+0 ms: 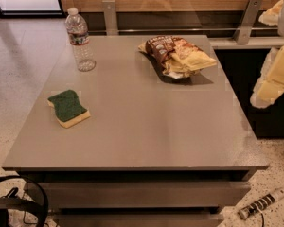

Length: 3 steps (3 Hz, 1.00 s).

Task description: Move brown chip bag near sponge

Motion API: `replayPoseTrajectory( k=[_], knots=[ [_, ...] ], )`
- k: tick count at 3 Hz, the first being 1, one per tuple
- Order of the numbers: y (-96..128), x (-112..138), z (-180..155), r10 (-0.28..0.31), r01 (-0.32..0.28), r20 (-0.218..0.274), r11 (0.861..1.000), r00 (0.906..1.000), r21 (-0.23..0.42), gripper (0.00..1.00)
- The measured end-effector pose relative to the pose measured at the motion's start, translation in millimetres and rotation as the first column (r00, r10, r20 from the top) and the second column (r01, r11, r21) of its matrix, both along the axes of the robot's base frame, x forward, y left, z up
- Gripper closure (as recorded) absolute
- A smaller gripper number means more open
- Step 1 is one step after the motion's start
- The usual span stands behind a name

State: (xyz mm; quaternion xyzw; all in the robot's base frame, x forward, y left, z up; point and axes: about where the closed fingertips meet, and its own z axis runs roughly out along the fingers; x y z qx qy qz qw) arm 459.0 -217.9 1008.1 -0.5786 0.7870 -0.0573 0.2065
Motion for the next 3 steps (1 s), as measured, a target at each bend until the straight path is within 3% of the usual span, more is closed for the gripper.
replayPoseTrajectory(
  k=[1, 2, 3],
  knots=[
    [-10, 69, 23, -0.125, 0.112, 0.080, 0.982, 0.9889, 0.154, 0.00],
    [0, 160, 36, -0.236, 0.174, 0.115, 0.902, 0.9649, 0.394, 0.00],
    [23, 225, 33, -0.290, 0.188, 0.094, 0.801, 0.9523, 0.569, 0.00]
  ],
)
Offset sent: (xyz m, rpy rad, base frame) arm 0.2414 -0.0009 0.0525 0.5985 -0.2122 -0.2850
